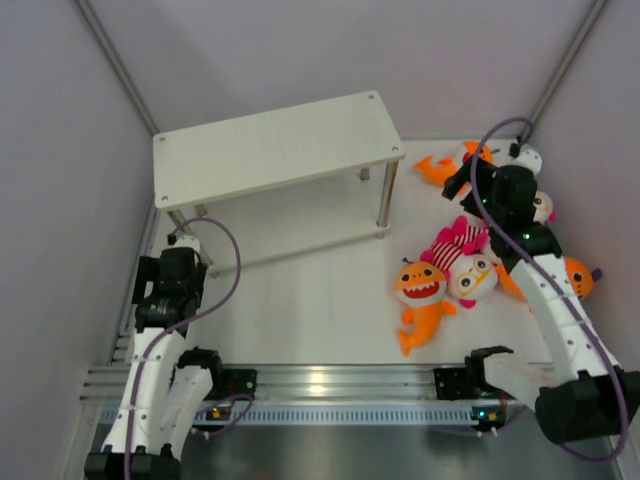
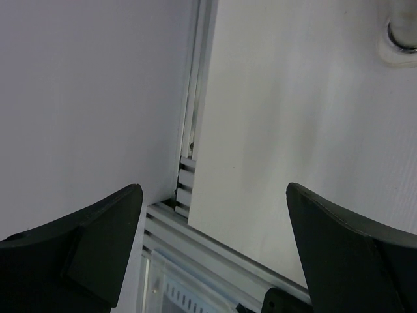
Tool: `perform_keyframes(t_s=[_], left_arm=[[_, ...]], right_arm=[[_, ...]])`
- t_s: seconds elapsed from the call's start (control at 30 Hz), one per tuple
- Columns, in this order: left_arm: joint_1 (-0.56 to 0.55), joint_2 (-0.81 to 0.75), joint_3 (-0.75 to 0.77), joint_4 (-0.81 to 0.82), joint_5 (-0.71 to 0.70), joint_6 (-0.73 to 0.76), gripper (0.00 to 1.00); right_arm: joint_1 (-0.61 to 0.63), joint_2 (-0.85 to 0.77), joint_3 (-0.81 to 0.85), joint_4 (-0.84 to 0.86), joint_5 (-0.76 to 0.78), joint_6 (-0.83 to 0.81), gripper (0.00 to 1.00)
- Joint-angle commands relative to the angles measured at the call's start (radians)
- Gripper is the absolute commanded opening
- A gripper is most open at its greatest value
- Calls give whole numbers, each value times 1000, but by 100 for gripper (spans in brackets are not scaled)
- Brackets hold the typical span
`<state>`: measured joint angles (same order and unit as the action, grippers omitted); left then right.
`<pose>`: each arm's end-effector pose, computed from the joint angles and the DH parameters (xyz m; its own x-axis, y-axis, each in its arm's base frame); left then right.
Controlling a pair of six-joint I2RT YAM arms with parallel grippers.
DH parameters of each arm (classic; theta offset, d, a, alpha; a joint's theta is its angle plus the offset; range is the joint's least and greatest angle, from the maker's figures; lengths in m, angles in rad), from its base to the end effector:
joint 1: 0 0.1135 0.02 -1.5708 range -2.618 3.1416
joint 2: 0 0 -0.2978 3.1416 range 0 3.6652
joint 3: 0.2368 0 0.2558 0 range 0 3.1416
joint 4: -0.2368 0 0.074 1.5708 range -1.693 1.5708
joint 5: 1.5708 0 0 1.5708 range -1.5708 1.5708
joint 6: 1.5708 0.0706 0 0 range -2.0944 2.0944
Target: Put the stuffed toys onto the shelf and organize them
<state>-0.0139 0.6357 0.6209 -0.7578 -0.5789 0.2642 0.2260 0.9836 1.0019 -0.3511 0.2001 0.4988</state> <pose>0.1257 0.0369 0.2537 -0.7730 0.2294 -0.5915 -0.1847 0.8107 0.5556 0.2350 0.0396 0.3792 -0.2971 0.4128 -0.8610 0.1202 0.9107 0.3951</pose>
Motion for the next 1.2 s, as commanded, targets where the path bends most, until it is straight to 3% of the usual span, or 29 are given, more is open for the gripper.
perform_keyframes(t_s=[0.0,0.1,0.2,0.33,0.43,0.7,0.8,0.93,1.17], left_arm=[[6,47,57,-50,-76,0,98],[6,68,59,-55,-50,-10,98],[8,67,51,-54,-15,-14,98],[8,64,56,-54,56,-25,98],[6,64,66,-52,80,-25,98],[6,67,65,-54,87,-23,98],[6,68,59,-54,79,-25,98],[6,84,60,-54,73,-22,98],[6,101,43,-51,57,-20,98]], right_arm=[[-248,136,76,-104,-111,101,99],[-277,165,75,-190,23,121,99],[-286,119,-26,-189,55,157,99],[-428,52,-127,-138,-27,230,99],[-509,104,-140,-104,-82,265,96],[-566,332,114,-63,-30,222,90],[-602,456,205,-39,-75,224,87],[-636,677,365,-86,-71,210,89],[-652,859,550,-158,-54,190,89]])
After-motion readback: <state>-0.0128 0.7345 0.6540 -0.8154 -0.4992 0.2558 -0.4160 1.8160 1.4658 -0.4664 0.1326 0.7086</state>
